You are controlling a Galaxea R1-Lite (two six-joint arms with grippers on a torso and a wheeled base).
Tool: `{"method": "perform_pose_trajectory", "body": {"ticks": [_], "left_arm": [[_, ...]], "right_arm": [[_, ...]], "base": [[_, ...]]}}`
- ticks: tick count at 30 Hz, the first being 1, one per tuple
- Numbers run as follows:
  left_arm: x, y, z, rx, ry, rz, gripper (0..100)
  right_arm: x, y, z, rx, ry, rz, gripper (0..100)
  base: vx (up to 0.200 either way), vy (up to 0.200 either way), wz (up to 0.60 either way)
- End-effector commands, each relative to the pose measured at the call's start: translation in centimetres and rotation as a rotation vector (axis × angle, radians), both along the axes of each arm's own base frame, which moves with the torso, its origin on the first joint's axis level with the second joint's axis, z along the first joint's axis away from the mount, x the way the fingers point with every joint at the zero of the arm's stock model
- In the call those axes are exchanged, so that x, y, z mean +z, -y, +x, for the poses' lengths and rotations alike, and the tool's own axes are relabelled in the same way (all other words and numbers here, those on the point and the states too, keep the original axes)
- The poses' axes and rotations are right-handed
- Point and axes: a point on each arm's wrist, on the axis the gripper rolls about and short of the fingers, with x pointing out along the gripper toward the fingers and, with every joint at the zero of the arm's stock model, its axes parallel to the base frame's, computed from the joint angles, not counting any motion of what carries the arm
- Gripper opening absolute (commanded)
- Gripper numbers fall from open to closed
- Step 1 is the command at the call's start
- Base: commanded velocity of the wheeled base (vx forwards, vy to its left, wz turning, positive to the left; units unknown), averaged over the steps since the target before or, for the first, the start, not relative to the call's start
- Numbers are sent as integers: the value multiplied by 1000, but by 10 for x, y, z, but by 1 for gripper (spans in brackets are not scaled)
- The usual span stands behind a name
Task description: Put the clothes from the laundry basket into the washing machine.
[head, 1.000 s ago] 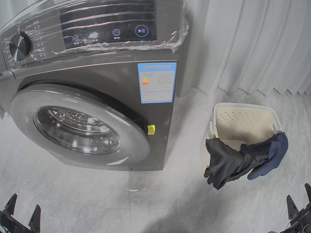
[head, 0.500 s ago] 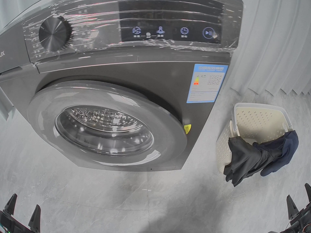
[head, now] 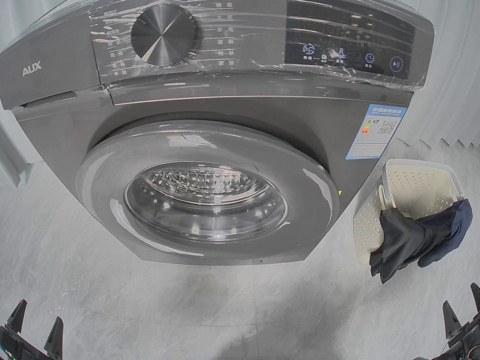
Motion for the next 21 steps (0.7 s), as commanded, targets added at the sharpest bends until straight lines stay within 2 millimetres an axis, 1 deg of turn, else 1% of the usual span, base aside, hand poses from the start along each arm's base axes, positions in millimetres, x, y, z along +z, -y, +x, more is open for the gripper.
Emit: {"method": "perform_pose_trajectory", "body": {"ticks": [1, 18, 21], "left_arm": [[-5, 0, 0, 1, -4, -1, 100], [-5, 0, 0, 1, -4, -1, 100], [-5, 0, 0, 1, -4, -1, 100]], "right_arm": [[-5, 0, 1, -1, -17, 0, 100], [-5, 0, 1, -2, -17, 0, 100], [-5, 0, 1, -2, -17, 0, 100]], "base": [[0, 0, 0], [0, 0, 0], [0, 200, 0]]}}
